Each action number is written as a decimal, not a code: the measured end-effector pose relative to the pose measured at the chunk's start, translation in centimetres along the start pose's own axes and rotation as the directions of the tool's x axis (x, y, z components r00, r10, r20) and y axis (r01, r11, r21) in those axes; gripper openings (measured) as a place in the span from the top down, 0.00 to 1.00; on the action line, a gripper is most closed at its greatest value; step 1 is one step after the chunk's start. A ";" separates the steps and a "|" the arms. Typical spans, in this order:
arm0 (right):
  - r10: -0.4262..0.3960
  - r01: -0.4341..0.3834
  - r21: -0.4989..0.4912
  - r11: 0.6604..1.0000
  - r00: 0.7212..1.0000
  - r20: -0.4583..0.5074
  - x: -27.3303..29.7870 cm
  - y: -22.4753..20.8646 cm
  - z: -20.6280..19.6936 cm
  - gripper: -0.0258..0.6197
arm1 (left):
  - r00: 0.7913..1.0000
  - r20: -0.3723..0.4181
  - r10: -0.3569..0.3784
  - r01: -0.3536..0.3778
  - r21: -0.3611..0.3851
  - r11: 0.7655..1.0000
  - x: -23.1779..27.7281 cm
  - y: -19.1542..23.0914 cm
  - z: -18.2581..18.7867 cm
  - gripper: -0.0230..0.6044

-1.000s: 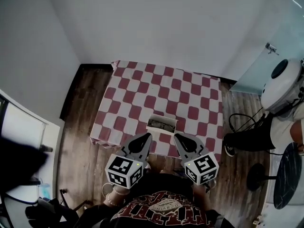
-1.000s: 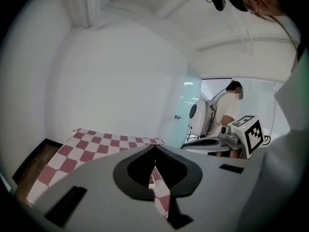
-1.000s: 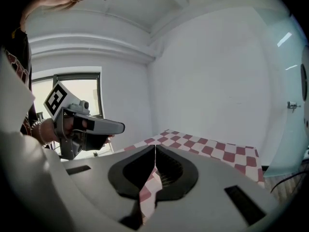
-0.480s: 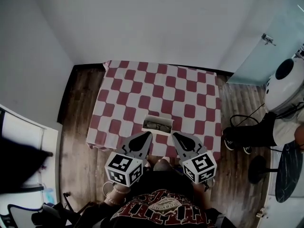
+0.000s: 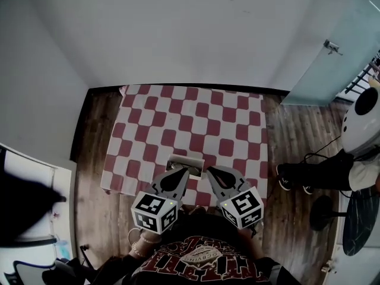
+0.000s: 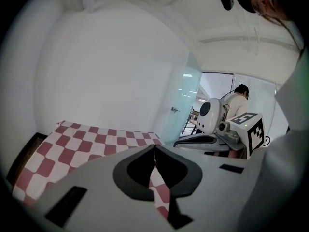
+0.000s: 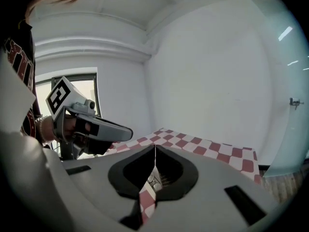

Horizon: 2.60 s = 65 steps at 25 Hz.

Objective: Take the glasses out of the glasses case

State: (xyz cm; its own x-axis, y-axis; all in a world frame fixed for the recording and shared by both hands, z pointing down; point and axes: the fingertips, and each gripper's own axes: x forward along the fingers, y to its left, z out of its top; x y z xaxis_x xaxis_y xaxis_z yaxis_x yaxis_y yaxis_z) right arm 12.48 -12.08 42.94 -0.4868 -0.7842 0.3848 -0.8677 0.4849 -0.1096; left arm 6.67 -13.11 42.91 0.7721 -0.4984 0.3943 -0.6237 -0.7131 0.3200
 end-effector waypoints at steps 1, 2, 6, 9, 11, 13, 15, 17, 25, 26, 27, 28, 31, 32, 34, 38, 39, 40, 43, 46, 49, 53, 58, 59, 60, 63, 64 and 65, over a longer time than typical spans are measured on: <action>-0.002 0.002 0.009 1.000 1.000 0.009 -0.1 -0.4 0.0 0.93 | 1.000 -0.006 0.004 -0.003 0.002 1.000 0.3 -0.1 -0.1 0.95; 0.002 -0.002 0.020 1.000 1.000 0.014 -0.2 -0.6 0.0 0.93 | 1.000 -0.013 0.006 -0.006 0.004 1.000 0.6 -0.2 -0.3 0.95; 0.018 -0.018 0.032 0.999 1.000 0.012 -0.6 -1.2 -0.7 0.93 | 0.999 -0.035 0.009 -0.009 0.011 1.000 1.6 -0.8 -1.0 0.95; 0.019 -0.019 0.032 0.999 1.000 0.010 -0.9 -1.5 -1.2 0.93 | 0.999 -0.034 0.011 -0.011 0.016 1.000 2.1 -1.0 -1.1 0.95; 0.013 -0.013 0.045 0.999 1.000 0.003 -0.9 -1.7 -1.5 0.93 | 0.999 -0.045 0.004 -0.003 0.019 1.000 2.3 -1.0 -1.4 0.95; 0.004 -0.003 0.058 0.998 1.000 -0.011 -1.0 -2.0 -1.9 0.93 | 0.998 -0.064 -0.023 0.024 0.020 1.000 2.7 -1.2 -1.6 0.95; -0.010 0.011 0.063 0.998 1.000 -0.024 -1.3 -2.3 -2.3 0.93 | 0.995 -0.080 -0.054 0.057 0.029 0.998 3.2 -1.6 -1.8 0.95; -0.031 0.032 0.067 0.997 0.999 -0.026 -1.5 -2.6 -2.5 0.93 | 0.993 -0.085 -0.077 0.081 0.051 0.995 3.5 -1.9 -1.6 0.95; -0.134 0.136 0.104 0.985 0.991 -0.024 -1.6 -2.7 -2.5 0.93 | 0.971 -0.152 -0.184 0.201 0.104 0.974 4.1 -2.2 -1.7 0.95; -0.144 0.146 0.104 0.984 0.989 -0.026 -1.4 -2.6 -2.5 0.93 | 0.970 -0.157 -0.186 0.203 0.104 0.974 4.0 -1.8 -1.8 0.95; -0.154 0.156 0.104 0.982 0.988 -0.029 -1.2 -2.5 -2.5 0.93 | 0.969 -0.161 -0.185 0.204 0.107 0.973 3.9 -1.3 -1.9 0.95; -0.161 0.164 0.105 0.981 0.986 -0.032 -0.9 -2.4 -2.5 0.93 | 0.969 -0.167 -0.184 0.204 0.111 0.973 3.7 -0.7 -1.9 0.95; -0.163 0.167 0.132 0.977 0.986 -0.040 0.0 -1.7 -3.0 0.93 | 0.966 -0.177 -0.191 0.209 0.092 0.974 3.2 1.1 -2.2 0.95; -0.159 0.163 0.143 0.976 0.986 -0.043 0.5 -1.5 -3.1 0.93 | 0.965 -0.179 -0.192 0.210 0.084 0.974 3.1 1.7 -2.3 0.95; -0.151 0.159 0.140 0.977 0.986 -0.065 1.7 -1.3 -3.7 0.93 | 0.964 -0.188 -0.188 0.207 0.085 0.975 3.0 2.9 -2.3 0.95; -0.151 0.164 0.065 0.984 0.974 -0.168 4.7 -0.9 -6.1 0.93 | 0.957 -0.220 -0.191 0.210 0.065 0.976 2.5 5.1 -3.0 0.95; -0.150 0.163 0.049 0.985 0.970 -0.193 5.4 -0.8 -6.8 0.93 | 0.954 -0.230 -0.190 0.209 0.063 0.976 2.4 5.6 -3.2 0.95; -0.147 0.158 0.037 0.987 0.966 -0.213 6.0 -0.6 -7.3 0.93 | 0.952 -0.241 -0.186 0.207 0.064 0.976 2.3 6.1 -3.5 0.95; -0.122 0.133 0.029 0.991 0.960 -0.251 7.7 0.0 -8.2 0.93 | 0.946 -0.268 -0.183 0.205 0.058 0.977 2.1 7.5 -4.3 0.95; -0.104 0.116 0.022 0.993 0.950 -0.295 9.0 0.5 -9.2 0.93 | 0.937 -0.291 -0.194 0.212 0.034 0.977 1.9 8.4 -5.1 0.95; -0.106 0.095 -0.047 0.994 0.925 -0.365 9.9 0.6 -10.5 0.93 | 0.933 -0.303 -0.194 0.210 0.019 0.978 1.6 9.5 -5.5 0.95; -0.102 0.057 -0.118 0.991 0.902 -0.420 11.3 1.2 -11.6 0.93 | 0.930 -0.311 -0.195 0.200 -0.016 0.980 1.5 10.6 -6.1 0.95; -0.096 0.003 -0.189 0.982 0.870 -0.484 12.4 1.9 -13.1 0.93 | 0.918 -0.356 -0.175 0.207 0.053 0.977 1.6 10.9 -7.1 0.95; -0.095 -0.014 -0.210 0.978 0.860 -0.501 12.5 2.0 -13.4 0.93 | 0.916 -0.363 -0.170 0.207 0.063 0.976 1.6 10.9 -7.3 0.95; -0.096 -0.029 -0.228 0.973 0.850 -0.517 12.7 2.1 -13.7 0.93 | 0.914 -0.368 -0.169 0.208 0.068 0.976 1.6 10.9 -7.5 0.95; -0.097 -0.060 -0.258 0.964 0.826 -0.555 13.1 2.1 -14.4 0.93 | 0.905 -0.386 -0.181 0.223 0.065 0.973 1.7 10.6 -8.2 0.95; -0.095 -0.069 -0.263 0.962 0.820 -0.564 13.2 2.2 -14.6 0.93 | 0.900 -0.395 -0.186 0.229 0.064 0.971 1.6 10.5 -8.4 0.95; -0.093 -0.078 -0.268 0.960 0.815 -0.572 13.2 2.2 -14.8 0.93 | 0.895 -0.403 -0.190 0.233 0.062 0.970 1.6 10.4 -8.7 0.95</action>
State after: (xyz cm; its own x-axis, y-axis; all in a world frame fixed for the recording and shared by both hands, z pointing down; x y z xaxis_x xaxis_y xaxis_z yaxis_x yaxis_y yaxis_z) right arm 5.60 -15.67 61.36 -0.2583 -0.4629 0.8479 -0.7679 0.6310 0.1106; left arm 0.38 -17.04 54.36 0.7604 -0.1122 0.6397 -0.4175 -0.8390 0.3491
